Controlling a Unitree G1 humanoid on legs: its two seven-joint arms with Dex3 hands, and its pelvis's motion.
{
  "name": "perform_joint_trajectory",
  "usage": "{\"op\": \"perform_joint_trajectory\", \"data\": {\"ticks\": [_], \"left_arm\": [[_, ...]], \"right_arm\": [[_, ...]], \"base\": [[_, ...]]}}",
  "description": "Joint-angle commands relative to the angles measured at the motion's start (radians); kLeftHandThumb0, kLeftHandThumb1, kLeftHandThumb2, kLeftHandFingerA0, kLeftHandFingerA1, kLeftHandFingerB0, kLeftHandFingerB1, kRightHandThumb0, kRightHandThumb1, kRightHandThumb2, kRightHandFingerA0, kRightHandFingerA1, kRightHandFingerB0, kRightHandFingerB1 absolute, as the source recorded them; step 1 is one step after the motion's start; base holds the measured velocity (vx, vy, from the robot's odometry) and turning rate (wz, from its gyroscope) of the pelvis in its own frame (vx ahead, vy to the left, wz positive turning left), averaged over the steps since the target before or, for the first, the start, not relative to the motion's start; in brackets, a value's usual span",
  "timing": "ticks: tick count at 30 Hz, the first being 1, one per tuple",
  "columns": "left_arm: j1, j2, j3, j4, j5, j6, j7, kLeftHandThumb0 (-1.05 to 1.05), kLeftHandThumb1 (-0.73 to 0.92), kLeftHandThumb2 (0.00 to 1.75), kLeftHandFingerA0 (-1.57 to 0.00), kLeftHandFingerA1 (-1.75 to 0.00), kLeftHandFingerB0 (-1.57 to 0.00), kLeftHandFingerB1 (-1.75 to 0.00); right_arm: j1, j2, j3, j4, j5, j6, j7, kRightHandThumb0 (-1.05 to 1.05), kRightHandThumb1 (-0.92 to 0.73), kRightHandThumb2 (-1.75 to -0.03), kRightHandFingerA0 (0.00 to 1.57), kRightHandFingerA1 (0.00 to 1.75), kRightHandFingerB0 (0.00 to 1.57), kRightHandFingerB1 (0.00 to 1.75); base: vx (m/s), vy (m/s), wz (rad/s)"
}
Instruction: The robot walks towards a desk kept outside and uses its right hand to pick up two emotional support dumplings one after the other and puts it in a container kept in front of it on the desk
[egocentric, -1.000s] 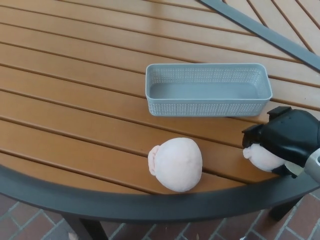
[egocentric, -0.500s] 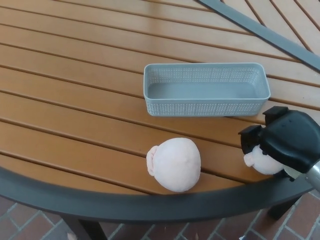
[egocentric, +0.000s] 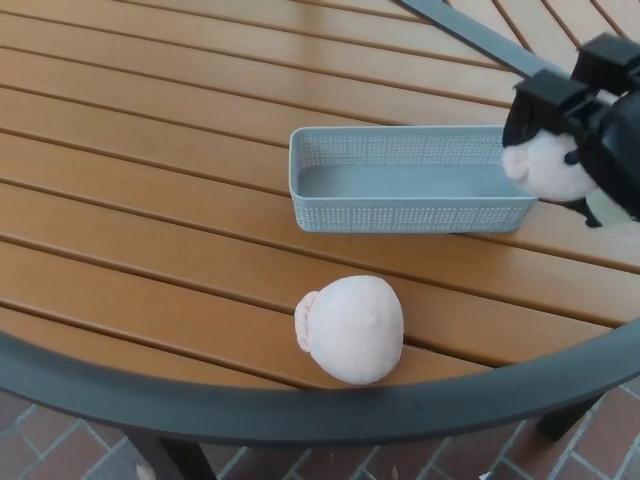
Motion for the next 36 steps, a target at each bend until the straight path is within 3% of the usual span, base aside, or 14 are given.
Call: {"op": "perform_joint_trajectory", "data": {"ticks": [1, 4, 5, 6, 7, 16, 19, 21, 26, 27, 28, 29, 34, 36], "left_arm": [[0.004, 0.021, 0.001, 0.0, 0.004, -0.056, 0.0, -0.29, 0.54, 0.55, -0.79, -0.8, -0.76, -0.61], [0.01, 0.022, -0.001, -0.003, 0.005, -0.057, -0.004, -0.3, 0.54, 0.56, -0.78, -0.79, -0.75, -0.6], [0.006, 0.024, -0.004, -0.002, 0.009, -0.048, 0.006, -0.28, 0.56, 0.56, -0.81, -0.78, -0.76, -0.6], [0.005, 0.025, -0.005, -0.002, 0.01, -0.046, 0.009, -0.28, 0.56, 0.56, -0.81, -0.78, -0.76, -0.6], [0.007, 0.027, -0.006, -0.006, 0.011, -0.047, 0.007, -0.27, 0.58, 0.57, -0.78, -0.77, -0.74, -0.59], [0.004, 0.029, 0.001, -0.002, -0.001, -0.056, -0.004, -0.26, 0.56, 0.56, -0.8, -0.8, -0.75, -0.61], [0.0, 0.03, -0.002, -0.008, 0.002, -0.06, -0.002, -0.25, 0.58, 0.56, -0.8, -0.79, -0.75, -0.61], [-0.004, 0.028, -0.001, -0.007, 0.001, -0.058, 0.002, -0.27, 0.56, 0.56, -0.81, -0.79, -0.76, -0.61], [-0.015, 0.029, -0.006, -0.002, 0.007, -0.051, 0.006, -0.28, 0.57, 0.56, -0.82, -0.79, -0.77, -0.6], [-0.015, 0.029, -0.006, -0.004, 0.006, -0.05, 0.007, -0.29, 0.55, 0.56, -0.82, -0.8, -0.78, -0.61], [-0.015, 0.028, -0.006, -0.007, 0.005, -0.048, 0.007, -0.29, 0.55, 0.56, -0.82, -0.8, -0.78, -0.61], [-0.016, 0.029, -0.006, -0.006, 0.006, -0.05, 0.006, -0.29, 0.56, 0.56, -0.82, -0.8, -0.77, -0.61], [-0.021, 0.029, -0.005, -0.007, 0.005, -0.053, 0.009, -0.26, 0.58, 0.56, -0.83, -0.81, -0.79, -0.62], [-0.023, 0.029, -0.003, -0.005, 0.002, -0.051, 0.007, -0.25, 0.58, 0.56, -0.83, -0.8, -0.79, -0.62]], "right_arm": [[-0.162, -0.007, -0.112, 0.046, 0.085, -0.06, 0.037, -0.1, -0.5, -1.09, 0.8, 1.75, 0.79, 1.66], [-0.181, 0.002, -0.124, 0.065, 0.084, -0.056, 0.052, -0.1, -0.49, -1.08, 0.8, 1.75, 0.78, 1.68], [-0.228, 0.017, -0.122, 0.111, 0.079, -0.048, 0.066, -0.1, -0.46, -1.09, 1.12, 1.34, 1.09, 1.31], [-0.242, 0.022, -0.122, 0.124, 0.078, -0.047, 0.07, -0.1, -0.46, -1.09, 1.12, 1.34, 1.09, 1.31], [-0.275, 0.039, -0.109, 0.165, 0.067, -0.035, 0.085, -0.04, -0.46, -1.1, 0.92, 1.75, 0.77, 1.6], [-0.392, 0.123, -0.044, 0.378, 0.093, -0.002, 0.255, -0.04, -0.45, -1.04, 0.77, 1.74, 0.8, 1.66], [-0.417, 0.145, -0.02, 0.443, 0.103, -0.004, 0.317, -0.07, -0.51, -0.93, 0.93, 1.62, 0.88, 1.43], [-0.436, 0.17, 0.007, 0.503, 0.105, -0.002, 0.374, -0.09, -0.56, -0.94, 0.85, 1.58, 0.86, 1.41], [-0.47, 0.218, 0.057, 0.588, 0.103, 0.029, 0.484, -0.13, -0.55, -0.91, 0.81, 1.6, 0.82, 1.54], [-0.47, 0.23, 0.067, 0.603, 0.099, 0.041, 0.498, -0.18, -0.57, -0.73, 0.8, 1.54, 0.74, 1.36], [-0.47, 0.244, 0.079, 0.622, 0.094, 0.054, 0.513, -0.18, -0.57, -0.73, 0.8, 1.54, 0.74, 1.36], [-0.468, 0.25, 0.09, 0.635, 0.084, 0.058, 0.517, -0.06, -0.55, -0.8, 0.83, 1.71, 0.73, 1.58], [-0.455, 0.273, 0.127, 0.696, 0.074, 0.048, 0.528, -0.09, -0.5, -0.98, 1.0, 1.6, 0.92, 1.44], [-0.453, 0.276, 0.14, 0.706, 0.071, 0.048, 0.543, -0.1, -0.5, -0.92, 0.95, 1.64, 0.85, 1.5]], "base": [[0.0, 0.0, 0.0], [0.0, 0.0, 0.0], [0.0, 0.0, 0.0], [0.0, 0.0, 0.0], [0.0, 0.0, 0.0], [0.0, 0.0, 0.0], [0.0, 0.0, 0.0], [0.0, 0.0, 0.0], [0.0, 0.0, 0.0], [0.0, 0.0, 0.0], [0.0, 0.0, 0.0], [0.0, 0.0, 0.0], [0.0, 0.0, 0.0], [0.0, 0.0, 0.0]]}}
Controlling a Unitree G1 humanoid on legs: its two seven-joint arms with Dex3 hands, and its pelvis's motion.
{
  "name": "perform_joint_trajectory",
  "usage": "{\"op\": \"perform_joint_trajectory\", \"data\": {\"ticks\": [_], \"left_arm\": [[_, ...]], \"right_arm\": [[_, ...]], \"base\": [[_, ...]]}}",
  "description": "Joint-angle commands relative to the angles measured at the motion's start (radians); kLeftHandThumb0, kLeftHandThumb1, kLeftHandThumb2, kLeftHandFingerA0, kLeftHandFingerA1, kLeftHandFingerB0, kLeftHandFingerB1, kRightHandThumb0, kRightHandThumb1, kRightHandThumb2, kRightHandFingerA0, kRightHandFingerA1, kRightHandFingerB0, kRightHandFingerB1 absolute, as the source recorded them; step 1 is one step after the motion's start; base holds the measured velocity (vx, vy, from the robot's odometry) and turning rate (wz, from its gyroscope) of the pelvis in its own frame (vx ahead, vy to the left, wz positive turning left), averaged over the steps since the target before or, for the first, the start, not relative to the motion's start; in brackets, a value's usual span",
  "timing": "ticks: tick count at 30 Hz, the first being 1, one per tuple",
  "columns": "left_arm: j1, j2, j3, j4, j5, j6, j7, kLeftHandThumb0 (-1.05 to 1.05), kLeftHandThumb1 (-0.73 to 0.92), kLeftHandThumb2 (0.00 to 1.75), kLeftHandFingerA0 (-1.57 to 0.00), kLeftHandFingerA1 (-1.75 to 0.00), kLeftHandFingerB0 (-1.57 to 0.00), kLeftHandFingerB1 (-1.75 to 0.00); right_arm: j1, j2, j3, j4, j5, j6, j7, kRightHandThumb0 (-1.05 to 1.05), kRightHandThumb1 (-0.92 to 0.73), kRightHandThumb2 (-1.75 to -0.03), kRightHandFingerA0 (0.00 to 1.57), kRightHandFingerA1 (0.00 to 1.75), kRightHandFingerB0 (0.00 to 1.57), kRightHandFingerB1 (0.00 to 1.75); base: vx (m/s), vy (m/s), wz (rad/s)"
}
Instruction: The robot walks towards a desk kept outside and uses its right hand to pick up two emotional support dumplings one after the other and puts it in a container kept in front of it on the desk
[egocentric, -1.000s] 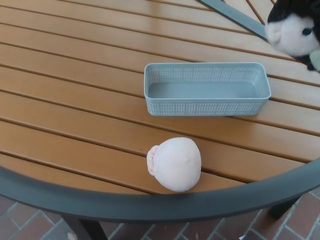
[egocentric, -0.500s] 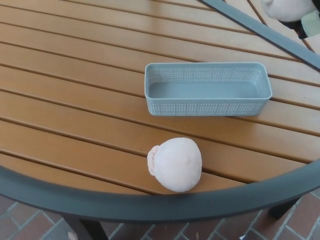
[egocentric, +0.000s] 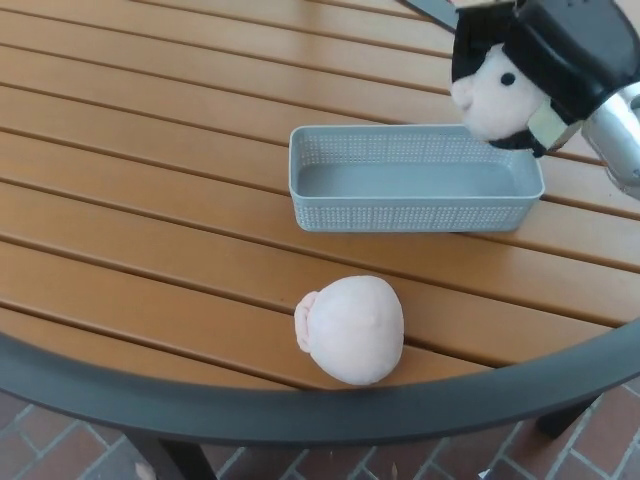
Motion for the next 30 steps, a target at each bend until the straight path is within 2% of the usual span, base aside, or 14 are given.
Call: {"op": "perform_joint_trajectory", "data": {"ticks": [1, 3, 11, 14, 15, 20, 21, 24, 26, 27, 28, 29, 30], "left_arm": [[-0.006, 0.018, 0.006, -0.002, -0.001, -0.043, 0.001, -0.27, 0.56, 0.56, -0.83, -0.8, -0.78, -0.61], [-0.008, 0.017, 0.007, -0.001, -0.003, -0.044, -0.005, -0.27, 0.55, 0.56, -0.83, -0.8, -0.78, -0.61], [0.005, 0.013, 0.0, -0.006, 0.004, -0.052, -0.006, -0.28, 0.57, 0.56, -0.83, -0.79, -0.77, -0.6], [0.007, 0.005, 0.004, -0.007, -0.001, -0.045, 0.0, -0.24, 0.6, 0.57, -0.83, -0.77, -0.78, -0.59], [0.009, 0.002, 0.005, -0.005, -0.002, -0.056, -0.005, -0.24, 0.56, 0.56, -0.82, -0.78, -0.77, -0.61], [0.021, 0.003, -0.012, -0.008, 0.017, -0.077, -0.004, -0.31, 0.55, 0.55, -0.81, -0.81, -0.79, -0.6], [0.021, 0.002, -0.011, -0.008, 0.012, -0.078, -0.011, -0.31, 0.55, 0.56, -0.79, -0.8, -0.77, -0.59], [0.022, -0.003, -0.014, -0.012, 0.009, -0.083, -0.013, -0.33, 0.54, 0.56, -0.78, -0.78, -0.77, -0.59], [0.023, -0.002, -0.017, -0.013, 0.011, -0.083, -0.012, -0.32, 0.54, 0.57, -0.77, -0.77, -0.76, -0.59], [0.023, -0.005, -0.016, -0.014, 0.01, -0.086, -0.008, -0.21, 0.61, 0.58, -0.78, -0.77, -0.78, -0.59], [0.022, -0.007, -0.016, -0.015, 0.009, -0.088, -0.005, -0.21, 0.61, 0.58, -0.78, -0.77, -0.78, -0.59], [0.019, -0.009, -0.014, -0.017, 0.005, -0.084, -0.003, -0.21, 0.61, 0.57, -0.79, -0.77, -0.77, -0.59], [0.017, -0.01, -0.013, -0.018, 0.002, -0.075, -0.004, -0.21, 0.61, 0.57, -0.79, -0.77, -0.77, -0.59]], "right_arm": [[0.001, 0.021, 0.043, 0.06, 0.0, 0.027, 0.124, -0.13, -0.56, -0.87, 0.85, 1.75, 0.78, 1.64], [0.019, 0.026, 0.053, 0.069, 0.001, 0.031, 0.134, -0.14, -0.59, -0.82, 0.83, 1.75, 0.76, 1.64], [0.01, 0.04, 0.071, 0.115, -0.004, 0.074, 0.145, -0.15, -0.6, -0.82, 0.84, 1.74, 0.75, 1.61], [0.002, 0.041, 0.072, 0.138, -0.005, 0.089, 0.128, -0.14, -0.62, -0.8, 0.86, 1.73, 0.75, 1.56], [-0.011, 0.049, 0.068, 0.147, -0.012, 0.129, 0.107, -0.14, -0.62, -0.77, 0.84, 1.66, 0.78, 1.49], [-0.034, 0.062, 0.057, 0.16, -0.014, 0.177, 0.063, -0.14, -0.63, -0.73, 0.82, 1.67, 0.75, 1.47], [-0.067, 0.07, 0.046, 0.169, -0.012, 0.187, 0.03, -0.13, -0.63, -0.76, 0.78, 1.75, 0.6, 1.75], [-0.099, 0.075, 0.041, 0.18, -0.017, 0.183, -0.029, -0.16, -0.63, -0.7, 0.79, 1.75, 0.59, 1.7], [-0.111, 0.077, 0.045, 0.183, -0.023, 0.173, -0.054, -0.14, -0.61, -0.76, 0.8, 1.75, 0.6, 1.75], [-0.118, 0.081, 0.047, 0.181, -0.025, 0.178, -0.052, -0.14, -0.56, -0.75, 0.8, 1.75, 0.66, 1.65], [-0.123, 0.085, 0.049, 0.18, -0.025, 0.182, -0.051, -0.14, -0.56, -0.75, 0.8, 1.75, 0.66, 1.65], [-0.128, 0.092, 0.051, 0.181, -0.023, 0.188, -0.04, -0.2, -0.6, -0.62, 0.79, 1.72, 0.71, 1.5], [-0.13, 0.097, 0.054, 0.184, -0.021, 0.188, -0.031, -0.2, -0.6, -0.62, 0.79, 1.72, 0.71, 1.5]], "base": [[0.0, 0.0, 0.0], [0.0, 0.0, 0.0], [0.0, 0.0, 0.0], [0.0, 0.0, 0.0], [0.0, 0.0, 0.0], [0.0, 0.0, 0.0], [0.0, 0.0, 0.0], [0.0, 0.0, 0.0], [0.0, 0.0, 0.0], [0.0, 0.0, 0.0], [0.0, 0.0, 0.0], [0.0, 0.0, 0.0], [0.0, 0.0, 0.0]]}}
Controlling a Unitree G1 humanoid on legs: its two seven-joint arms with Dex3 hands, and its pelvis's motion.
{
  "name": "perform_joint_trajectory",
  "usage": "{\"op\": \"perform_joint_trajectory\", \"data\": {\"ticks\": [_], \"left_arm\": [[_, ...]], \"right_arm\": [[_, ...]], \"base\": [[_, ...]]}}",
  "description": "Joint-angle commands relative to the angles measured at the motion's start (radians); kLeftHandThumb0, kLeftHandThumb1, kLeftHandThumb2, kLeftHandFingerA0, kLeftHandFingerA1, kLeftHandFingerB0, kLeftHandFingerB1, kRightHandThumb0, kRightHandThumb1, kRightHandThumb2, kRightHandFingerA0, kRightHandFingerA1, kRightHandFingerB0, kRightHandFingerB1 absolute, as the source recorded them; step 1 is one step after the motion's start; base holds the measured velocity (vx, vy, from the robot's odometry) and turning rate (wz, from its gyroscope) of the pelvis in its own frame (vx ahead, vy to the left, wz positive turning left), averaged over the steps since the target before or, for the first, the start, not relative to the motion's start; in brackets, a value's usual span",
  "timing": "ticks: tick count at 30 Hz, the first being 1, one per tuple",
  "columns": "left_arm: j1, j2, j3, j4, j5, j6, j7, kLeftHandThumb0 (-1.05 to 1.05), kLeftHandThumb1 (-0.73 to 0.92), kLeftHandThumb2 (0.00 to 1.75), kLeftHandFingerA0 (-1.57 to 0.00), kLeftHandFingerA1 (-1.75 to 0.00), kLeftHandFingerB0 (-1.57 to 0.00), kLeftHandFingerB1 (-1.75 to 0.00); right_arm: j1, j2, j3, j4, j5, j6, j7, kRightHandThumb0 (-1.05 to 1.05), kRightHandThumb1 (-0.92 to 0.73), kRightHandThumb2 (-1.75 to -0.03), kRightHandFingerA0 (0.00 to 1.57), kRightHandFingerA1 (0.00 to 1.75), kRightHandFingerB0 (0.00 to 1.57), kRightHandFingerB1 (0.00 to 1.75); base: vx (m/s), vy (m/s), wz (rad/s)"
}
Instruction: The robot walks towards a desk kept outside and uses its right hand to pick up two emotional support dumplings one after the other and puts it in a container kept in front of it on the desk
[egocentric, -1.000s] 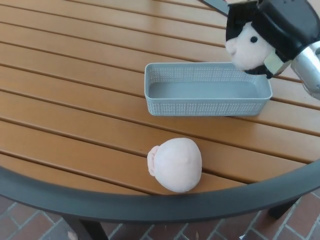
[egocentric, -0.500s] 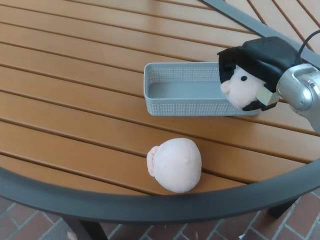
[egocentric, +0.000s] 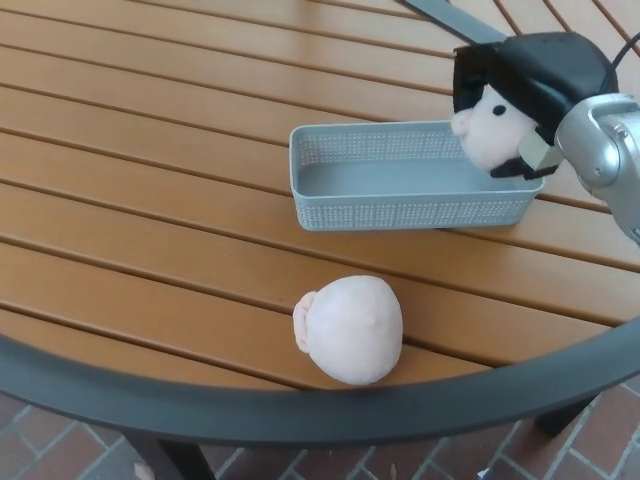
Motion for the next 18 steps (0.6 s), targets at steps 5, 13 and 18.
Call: {"op": "perform_joint_trajectory", "data": {"ticks": [5, 13, 18], "left_arm": [[0.005, 0.003, -0.014, -0.013, 0.019, -0.051, 0.003, -0.28, 0.58, 0.57, -0.79, -0.79, -0.77, -0.59], [0.0, -0.003, -0.004, -0.011, -0.001, -0.051, -0.02, -0.23, 0.6, 0.56, -0.8, -0.78, -0.76, -0.59], [-0.001, -0.006, -0.009, -0.006, 0.006, -0.059, -0.023, -0.31, 0.55, 0.56, -0.81, -0.8, -0.77, -0.59]], "right_arm": [[-0.016, 0.033, 0.028, 0.02, -0.024, 0.022, -0.047, -0.18, -0.64, -0.66, 0.82, 1.75, 0.73, 1.58], [-0.002, 0.033, 0.047, 0.045, -0.013, 0.057, 0.061, -0.14, -0.65, -0.69, 0.76, 1.61, 0.73, 1.37], [0.005, 0.027, 0.04, 0.062, -0.002, 0.069, 0.079, -0.17, -0.64, -0.65, 0.76, 1.2, 0.8, 0.77]], "base": [[0.0, 0.0, 0.0], [0.0, 0.0, 0.0], [0.0, 0.0, 0.0]]}}
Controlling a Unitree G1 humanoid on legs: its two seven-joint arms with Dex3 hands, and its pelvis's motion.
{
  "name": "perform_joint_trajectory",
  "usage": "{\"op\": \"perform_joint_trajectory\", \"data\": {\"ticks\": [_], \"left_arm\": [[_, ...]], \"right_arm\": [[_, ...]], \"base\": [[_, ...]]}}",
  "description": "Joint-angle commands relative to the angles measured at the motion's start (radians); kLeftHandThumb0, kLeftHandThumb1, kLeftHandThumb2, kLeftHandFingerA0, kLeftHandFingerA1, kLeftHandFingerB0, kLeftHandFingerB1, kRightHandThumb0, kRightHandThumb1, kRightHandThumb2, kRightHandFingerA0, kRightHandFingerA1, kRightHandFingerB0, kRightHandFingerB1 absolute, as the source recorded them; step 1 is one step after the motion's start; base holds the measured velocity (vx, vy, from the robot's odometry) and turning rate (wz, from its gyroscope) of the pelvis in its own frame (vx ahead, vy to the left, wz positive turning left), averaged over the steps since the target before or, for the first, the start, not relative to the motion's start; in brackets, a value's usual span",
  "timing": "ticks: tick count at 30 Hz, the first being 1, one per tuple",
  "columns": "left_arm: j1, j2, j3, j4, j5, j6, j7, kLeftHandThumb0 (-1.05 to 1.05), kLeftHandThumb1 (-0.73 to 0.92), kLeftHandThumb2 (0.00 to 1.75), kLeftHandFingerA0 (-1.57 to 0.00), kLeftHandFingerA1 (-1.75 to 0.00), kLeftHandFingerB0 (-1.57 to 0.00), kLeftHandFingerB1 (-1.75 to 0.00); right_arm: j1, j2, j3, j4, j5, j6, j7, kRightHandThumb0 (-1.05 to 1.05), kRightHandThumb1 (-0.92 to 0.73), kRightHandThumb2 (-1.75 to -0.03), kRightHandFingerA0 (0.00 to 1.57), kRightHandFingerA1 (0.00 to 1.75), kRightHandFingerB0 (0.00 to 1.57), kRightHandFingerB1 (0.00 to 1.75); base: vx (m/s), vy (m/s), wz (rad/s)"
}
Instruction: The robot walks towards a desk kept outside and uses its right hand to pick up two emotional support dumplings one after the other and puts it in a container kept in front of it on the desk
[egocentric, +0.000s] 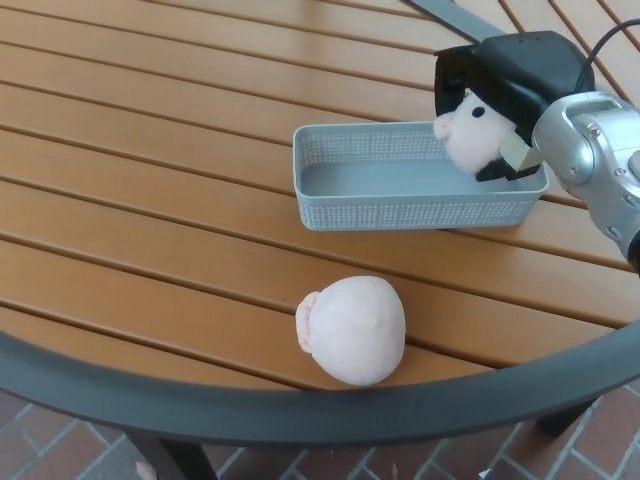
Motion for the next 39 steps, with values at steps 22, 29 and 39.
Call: {"op": "perform_joint_trajectory", "data": {"ticks": [22, 29, 39], "left_arm": [[0.014, -0.001, -0.017, -0.02, 0.009, -0.045, -0.036, -0.27, 0.57, 0.56, -0.81, -0.79, -0.78, -0.59], [0.016, 0.003, -0.034, -0.022, 0.03, -0.045, -0.034, -0.3, 0.56, 0.56, -0.79, -0.79, -0.77, -0.57], [0.0, 0.005, -0.034, -0.023, 0.029, -0.04, -0.029, -0.24, 0.6, 0.57, -0.8, -0.78, -0.78, -0.58]], "right_arm": [[-0.018, 0.05, -0.038, 0.087, 0.024, 0.155, -0.017, -0.21, -0.75, -0.65, 0.57, 0.94, 0.51, 0.5], [-0.033, 0.048, 0.044, 0.099, -0.058, 0.203, -0.005, -0.41, -0.72, -0.63, 0.07, 0.31, 0.16, 0.29], [-0.073, 0.046, 0.145, 0.091, -0.106, 0.27, 0.026, -1.04, -0.64, -0.93, 0.0, 0.16, 0.0, 0.0]], "base": [[0.0, 0.0, 0.0], [0.0, 0.0, 0.0], [0.0, 0.0, 0.0]]}}
